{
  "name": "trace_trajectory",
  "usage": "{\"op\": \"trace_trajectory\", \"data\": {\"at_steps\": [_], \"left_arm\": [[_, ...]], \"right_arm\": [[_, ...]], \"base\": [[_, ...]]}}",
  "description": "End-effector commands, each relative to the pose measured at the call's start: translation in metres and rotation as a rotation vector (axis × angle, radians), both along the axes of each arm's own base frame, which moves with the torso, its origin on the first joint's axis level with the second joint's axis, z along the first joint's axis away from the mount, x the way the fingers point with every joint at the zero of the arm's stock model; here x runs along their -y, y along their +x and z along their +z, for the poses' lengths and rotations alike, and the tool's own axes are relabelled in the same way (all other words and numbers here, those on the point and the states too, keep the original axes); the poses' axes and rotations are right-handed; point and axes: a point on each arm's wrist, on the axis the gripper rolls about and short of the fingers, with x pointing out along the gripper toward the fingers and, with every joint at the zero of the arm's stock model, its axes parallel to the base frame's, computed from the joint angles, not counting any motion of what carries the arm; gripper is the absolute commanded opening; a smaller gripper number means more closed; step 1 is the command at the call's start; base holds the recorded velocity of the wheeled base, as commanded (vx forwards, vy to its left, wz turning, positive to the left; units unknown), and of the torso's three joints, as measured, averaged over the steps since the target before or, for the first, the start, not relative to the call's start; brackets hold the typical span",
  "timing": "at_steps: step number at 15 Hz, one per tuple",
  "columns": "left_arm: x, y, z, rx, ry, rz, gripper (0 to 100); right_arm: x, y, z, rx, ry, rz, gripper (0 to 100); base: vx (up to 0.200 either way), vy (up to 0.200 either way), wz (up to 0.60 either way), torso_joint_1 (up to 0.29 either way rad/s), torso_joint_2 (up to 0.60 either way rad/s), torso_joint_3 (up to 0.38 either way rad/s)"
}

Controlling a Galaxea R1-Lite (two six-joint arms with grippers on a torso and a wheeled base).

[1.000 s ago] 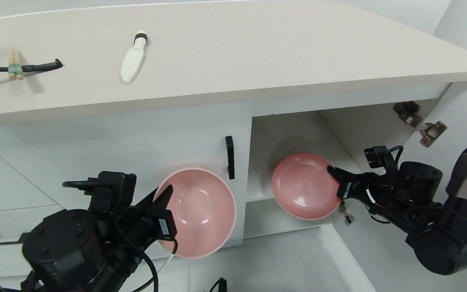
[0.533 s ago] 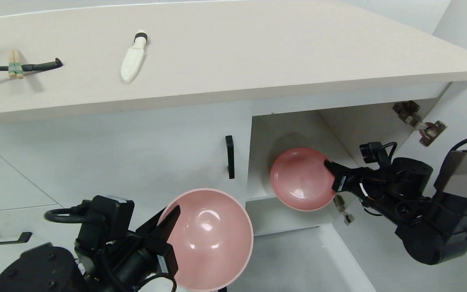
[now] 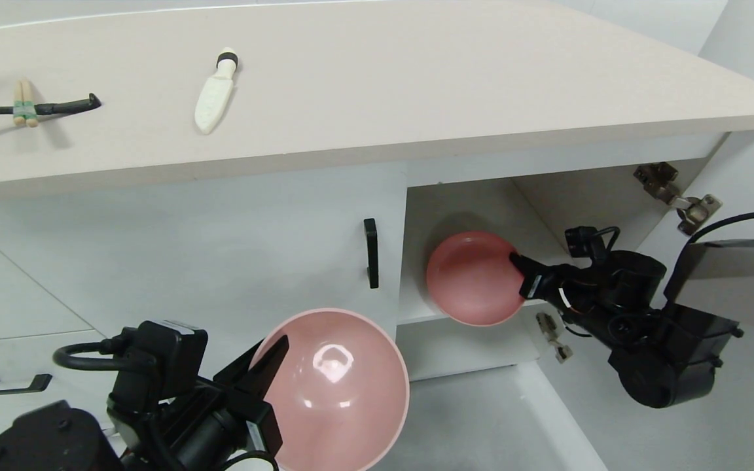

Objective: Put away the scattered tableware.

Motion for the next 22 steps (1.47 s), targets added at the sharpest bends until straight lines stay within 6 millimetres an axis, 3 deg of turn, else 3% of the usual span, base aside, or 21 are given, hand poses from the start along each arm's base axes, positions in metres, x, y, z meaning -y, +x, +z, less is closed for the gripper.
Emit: {"op": "trace_trajectory", "data": {"at_steps": [1,7,11,15,16,21,22], "left_arm": [[0.0,0.0,0.0,0.0,0.0,0.002,0],[0.001,0.0,-0.001,-0.003,0.003,-0.003,0],[0.003,0.003,-0.007,-0.022,0.023,0.007,0],[0.004,0.001,-0.005,-0.017,0.017,-0.006,0],[0.003,0.001,-0.005,-0.016,0.015,-0.006,0],[0.004,0.0,-0.005,-0.016,0.015,-0.007,0],[0.004,-0.001,-0.004,-0.014,0.013,-0.016,0]], "right_arm": [[-0.003,0.004,-0.007,-0.026,0.042,0.0,0],[-0.032,0.022,-0.019,-0.003,0.092,-0.047,0],[-0.035,0.027,-0.027,-0.007,0.101,-0.052,0],[-0.036,0.036,-0.02,0.037,0.123,-0.115,0],[-0.036,0.038,-0.021,0.04,0.122,-0.124,100],[-0.037,0.043,-0.012,0.078,0.129,-0.123,100],[-0.035,0.034,0.004,0.092,0.125,-0.123,100]], "base": [[0.0,0.0,0.0,0.0,0.0,0.0],[0.0,0.0,0.0,0.0,0.0,0.0],[0.0,0.0,0.0,0.0,0.0,0.0],[0.0,0.0,0.0,0.0,0.0,0.0],[0.0,0.0,0.0,0.0,0.0,0.0],[0.0,0.0,0.0,0.0,0.0,0.0],[0.0,0.0,0.0,0.0,0.0,0.0]]}}
